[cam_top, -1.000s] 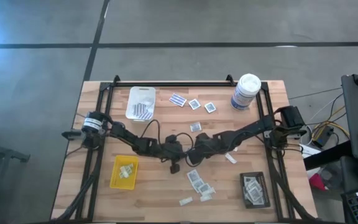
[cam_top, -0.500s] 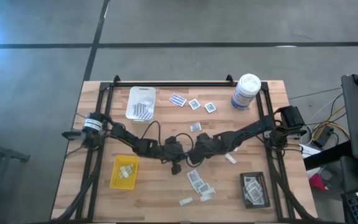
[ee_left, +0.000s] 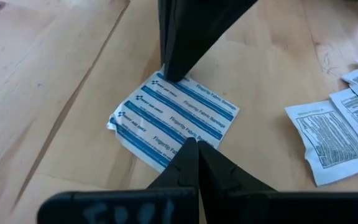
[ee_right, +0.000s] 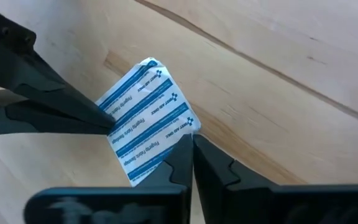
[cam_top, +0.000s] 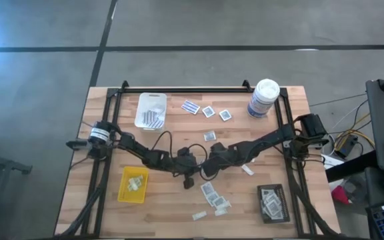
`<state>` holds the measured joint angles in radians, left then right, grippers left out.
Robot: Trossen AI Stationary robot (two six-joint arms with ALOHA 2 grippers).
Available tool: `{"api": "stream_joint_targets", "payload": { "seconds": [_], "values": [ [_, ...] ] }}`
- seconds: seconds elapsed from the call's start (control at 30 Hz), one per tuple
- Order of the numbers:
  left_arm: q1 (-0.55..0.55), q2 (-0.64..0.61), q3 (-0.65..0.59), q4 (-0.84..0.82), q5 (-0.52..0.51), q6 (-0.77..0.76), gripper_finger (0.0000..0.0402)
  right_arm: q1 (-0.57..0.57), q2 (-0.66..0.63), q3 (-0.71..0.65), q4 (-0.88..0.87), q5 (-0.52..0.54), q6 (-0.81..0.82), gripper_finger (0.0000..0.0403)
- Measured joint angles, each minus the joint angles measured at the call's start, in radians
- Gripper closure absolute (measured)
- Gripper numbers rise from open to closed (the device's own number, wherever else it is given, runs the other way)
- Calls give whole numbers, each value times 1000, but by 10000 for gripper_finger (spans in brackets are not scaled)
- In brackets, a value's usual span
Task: Pick & Place First Aid Supplies
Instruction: Put the blue bandage into the white bin
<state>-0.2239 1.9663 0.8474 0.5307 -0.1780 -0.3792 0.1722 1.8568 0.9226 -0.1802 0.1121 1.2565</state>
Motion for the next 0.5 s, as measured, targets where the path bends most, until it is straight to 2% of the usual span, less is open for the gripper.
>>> {"api": "stream_joint_targets", "payload": {
  "seconds": [0.5],
  "values": [
    [1,-102,-2,-87,4,76,401,9,-50,-3,-4,-5,-154,395]
  ]
}}
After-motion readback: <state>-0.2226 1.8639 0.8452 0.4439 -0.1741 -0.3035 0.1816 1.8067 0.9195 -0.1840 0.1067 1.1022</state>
